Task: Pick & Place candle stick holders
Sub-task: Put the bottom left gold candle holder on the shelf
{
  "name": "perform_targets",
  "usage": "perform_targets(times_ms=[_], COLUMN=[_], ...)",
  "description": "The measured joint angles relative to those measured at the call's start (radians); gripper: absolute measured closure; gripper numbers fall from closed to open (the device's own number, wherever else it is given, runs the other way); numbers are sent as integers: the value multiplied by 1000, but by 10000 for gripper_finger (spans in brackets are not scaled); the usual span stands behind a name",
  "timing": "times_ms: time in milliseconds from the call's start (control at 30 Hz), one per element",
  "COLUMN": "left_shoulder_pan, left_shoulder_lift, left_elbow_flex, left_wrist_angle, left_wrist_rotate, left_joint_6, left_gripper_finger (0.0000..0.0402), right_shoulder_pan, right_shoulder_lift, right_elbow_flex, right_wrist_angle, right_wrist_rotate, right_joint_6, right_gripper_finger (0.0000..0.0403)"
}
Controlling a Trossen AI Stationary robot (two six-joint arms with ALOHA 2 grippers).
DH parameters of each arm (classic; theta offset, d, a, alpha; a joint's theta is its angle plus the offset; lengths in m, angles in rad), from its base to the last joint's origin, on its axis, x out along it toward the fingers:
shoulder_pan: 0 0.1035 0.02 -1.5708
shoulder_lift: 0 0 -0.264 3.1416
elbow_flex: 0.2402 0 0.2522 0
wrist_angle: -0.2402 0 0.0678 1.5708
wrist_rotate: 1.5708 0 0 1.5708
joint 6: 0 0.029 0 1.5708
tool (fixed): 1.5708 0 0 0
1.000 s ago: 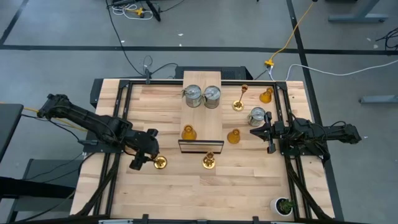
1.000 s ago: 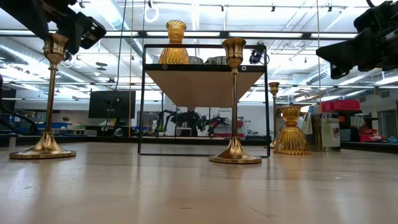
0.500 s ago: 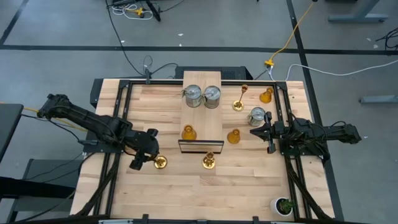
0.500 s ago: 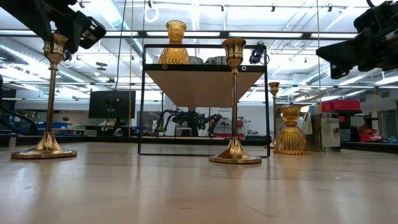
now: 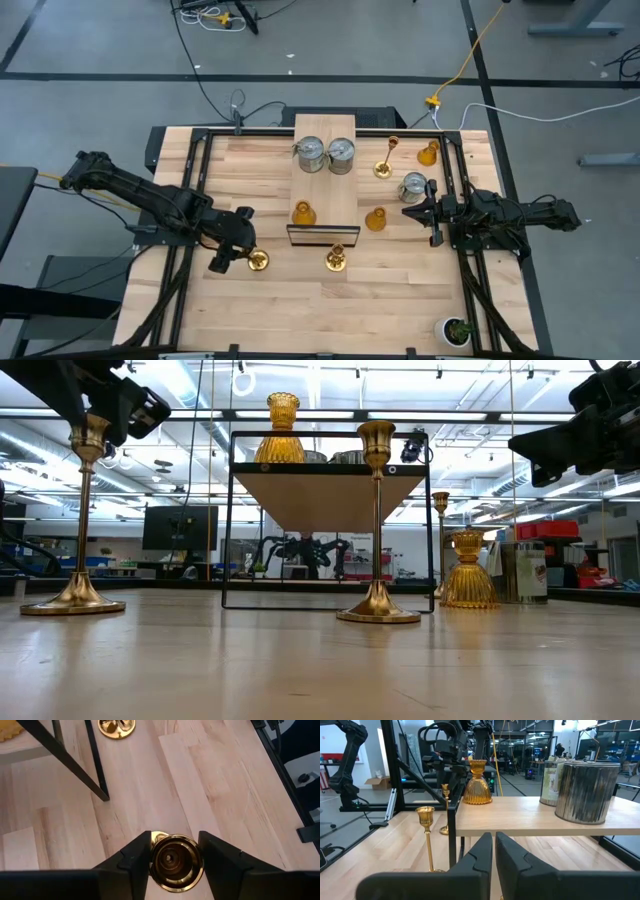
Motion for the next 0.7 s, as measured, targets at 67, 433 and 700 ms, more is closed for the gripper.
perform_targets(times_ms=[67, 433, 700], left_shoulder_pan=[0, 3, 4], left_shoulder_lift=[0, 0, 0], left_elbow_flex=[0, 9, 88], left_wrist_angle=[0, -8, -55], left_wrist_rotate=[-1, 3, -7], left_joint_6=[-13, -56, -67], left_gripper_finger=[239, 237, 240], right_shoulder_pan=[0, 0, 0], right_shoulder_lift=[0, 0, 0], right_elbow_flex=[0, 0, 0], right_wrist_angle=[0, 0, 0], right_wrist_rotate=[0, 0, 0], right_joint_6=[0, 0, 0], right_gripper_finger=[376, 376, 376])
